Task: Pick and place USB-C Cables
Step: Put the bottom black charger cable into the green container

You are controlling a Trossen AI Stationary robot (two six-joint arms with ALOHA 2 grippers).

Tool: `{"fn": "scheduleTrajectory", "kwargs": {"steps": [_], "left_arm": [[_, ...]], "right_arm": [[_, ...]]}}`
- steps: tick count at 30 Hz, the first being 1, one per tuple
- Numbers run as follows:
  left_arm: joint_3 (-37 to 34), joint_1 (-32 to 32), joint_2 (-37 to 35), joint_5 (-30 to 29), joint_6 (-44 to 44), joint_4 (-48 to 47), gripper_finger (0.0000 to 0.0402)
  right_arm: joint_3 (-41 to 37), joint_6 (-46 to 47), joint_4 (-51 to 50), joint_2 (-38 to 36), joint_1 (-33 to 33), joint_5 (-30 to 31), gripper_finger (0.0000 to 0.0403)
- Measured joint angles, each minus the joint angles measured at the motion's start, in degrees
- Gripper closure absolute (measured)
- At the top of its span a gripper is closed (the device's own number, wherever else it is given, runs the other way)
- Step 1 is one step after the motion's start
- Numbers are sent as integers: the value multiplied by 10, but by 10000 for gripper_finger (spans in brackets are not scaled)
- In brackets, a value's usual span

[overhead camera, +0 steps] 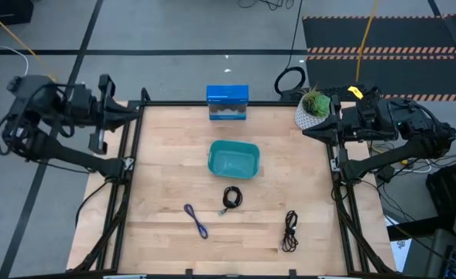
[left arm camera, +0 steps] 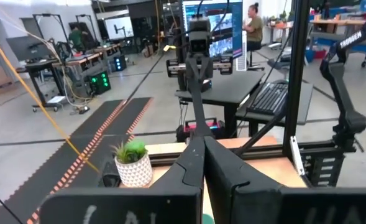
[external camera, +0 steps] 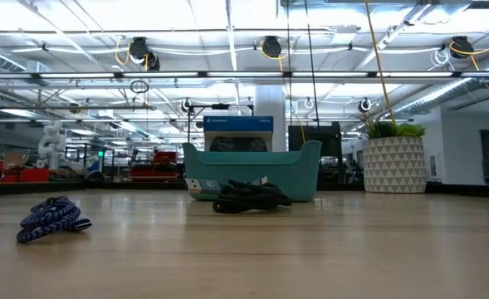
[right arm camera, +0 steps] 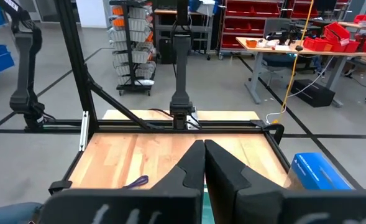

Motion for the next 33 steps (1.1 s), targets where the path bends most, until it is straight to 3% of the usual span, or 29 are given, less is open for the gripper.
{"fn": "scheduleTrajectory", "kwargs": {"steps": [13, 24, 28, 33], "left_arm": [[13, 0, 12, 0, -17, -82, 394], [-28, 0, 14, 0, -19, -83, 394], [-55, 0, 20, 0, -21, -68, 394], [-100, 0, 23, 0, -26, -16, 394]], "right_arm": [[0, 58, -14, 7, 0, -3, 399], [1, 59, -58, 53, 15, -64, 399], [61, 37, -163, 92, 20, -122, 399], [177, 53, -297, 171, 27, -124, 399]]}}
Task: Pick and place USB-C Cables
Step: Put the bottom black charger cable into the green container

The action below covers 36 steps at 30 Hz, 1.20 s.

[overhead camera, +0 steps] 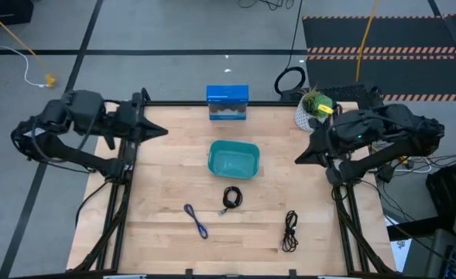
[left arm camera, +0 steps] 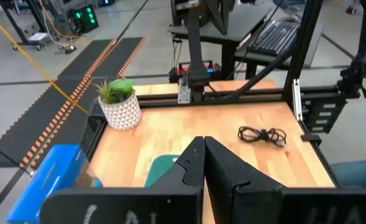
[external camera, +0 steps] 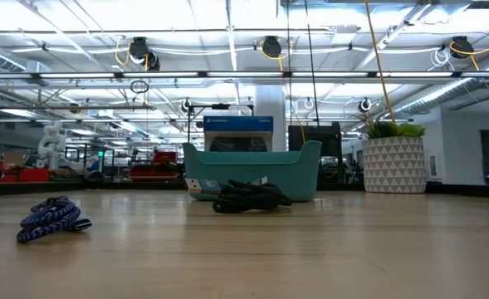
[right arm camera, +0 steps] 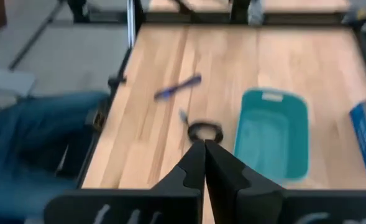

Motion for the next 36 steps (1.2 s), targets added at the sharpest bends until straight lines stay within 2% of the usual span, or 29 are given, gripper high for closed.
{"fn": "scheduleTrajectory", "kwargs": {"steps": [7, 13, 19, 23, 28, 36], "left_arm": [[-82, -9, 0, 0, -3, 75, 394], [-143, -36, 0, 0, -15, 136, 394], [-212, -70, 0, 0, -16, 221, 394], [-259, -90, 0, 0, -19, 292, 394], [-313, -111, 0, 0, -19, 368, 394], [-385, -130, 0, -1, -26, 456, 394]], "right_arm": [[85, -2, -133, 103, 32, -27, 399], [85, 1, -200, 159, 74, -28, 398], [71, 14, -200, 198, 133, -44, 398], [33, 54, -182, 215, 175, -43, 398], [-45, 54, -130, 218, 214, -42, 398], [-172, 56, -21, 218, 238, -41, 397]]}}
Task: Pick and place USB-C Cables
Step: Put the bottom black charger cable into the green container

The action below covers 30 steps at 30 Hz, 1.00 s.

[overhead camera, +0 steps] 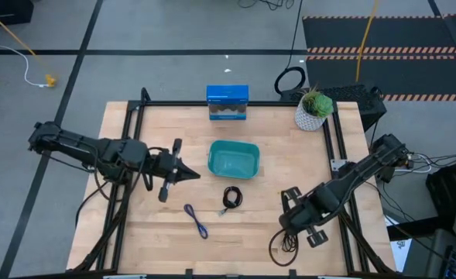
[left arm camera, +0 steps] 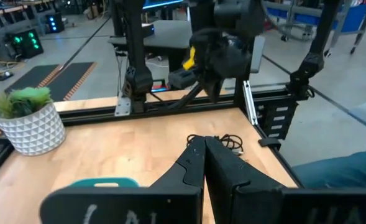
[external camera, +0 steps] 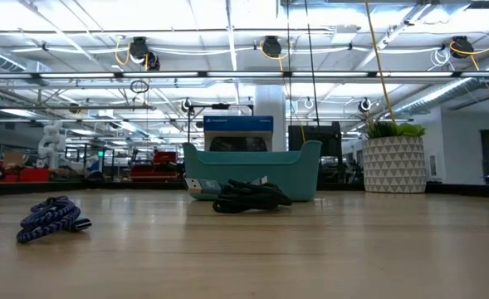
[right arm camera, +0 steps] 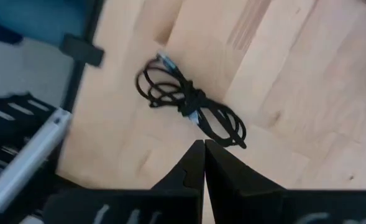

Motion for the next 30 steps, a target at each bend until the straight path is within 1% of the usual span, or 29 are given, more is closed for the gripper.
{"fn": "scheduleTrajectory", "kwargs": {"steps": [2, 4, 8, 12, 17, 20, 22, 24, 30], "left_arm": [[-14, -1, 0, -6, -4, 15, 394], [-24, -1, 0, -13, -5, 23, 394], [-26, -1, 0, -29, -4, 27, 394], [-26, -1, 0, -31, 3, 32, 394], [-26, -1, 0, -31, 8, 32, 394], [-26, -1, 0, -31, 9, 32, 394], [-26, -1, 0, -31, 10, 32, 394], [-26, -1, 0, -31, 11, 32, 394], [-26, -1, 0, -31, 11, 32, 394]], "right_arm": [[-30, -15, 22, 0, 0, 0, 390], [-54, -23, 38, 1, -1, 0, 373], [-92, -32, 76, 0, -11, 0, 322], [-128, -62, 123, 0, -12, 0, 269], [-176, -107, 172, 0, -11, 0, 222], [-200, -116, 193, 0, -10, -1, 209], [-217, -123, 205, 0, -9, -3, 207], [-233, -131, 216, 0, -9, -16, 208], [-267, -157, 253, 0, -2, -15, 221]]}}
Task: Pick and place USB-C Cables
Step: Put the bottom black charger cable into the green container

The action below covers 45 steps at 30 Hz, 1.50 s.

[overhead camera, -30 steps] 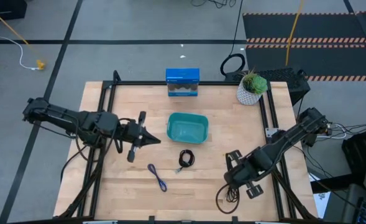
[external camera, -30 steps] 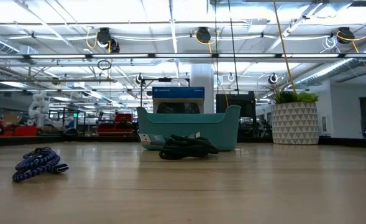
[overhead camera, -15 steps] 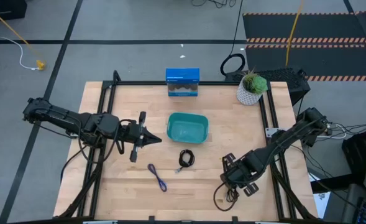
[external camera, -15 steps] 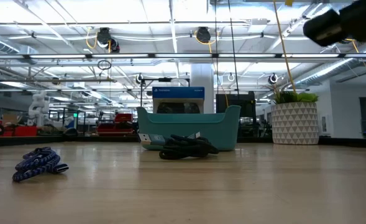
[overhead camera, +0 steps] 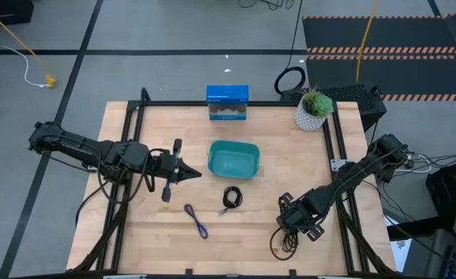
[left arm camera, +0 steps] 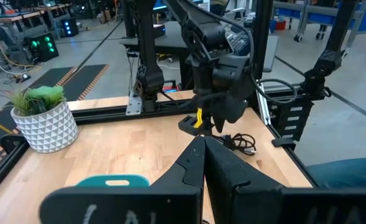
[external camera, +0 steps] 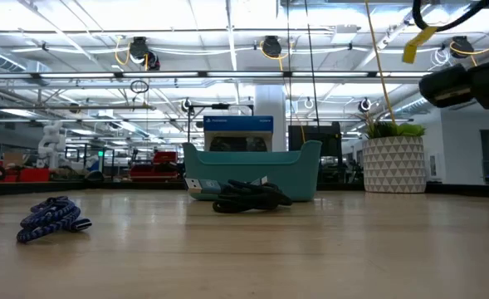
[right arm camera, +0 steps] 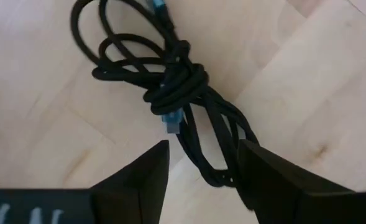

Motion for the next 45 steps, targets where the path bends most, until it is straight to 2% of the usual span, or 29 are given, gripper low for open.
{"fn": "scheduleTrajectory", "kwargs": {"steps": [9, 29, 38, 45], "left_arm": [[0, 0, 0, 0, 6, 0, 394], [0, 0, 0, 0, 9, 1, 394], [1, 0, 0, 0, 9, 1, 394], [1, 0, 0, 0, 9, 1, 394]], "right_arm": [[-29, -20, 34, 0, 8, 2, 249], [-39, -27, 61, -1, 8, 0, 388], [25, 2, 51, -1, 7, 0, 396], [108, 24, -18, -1, -1, 1, 398]]}}
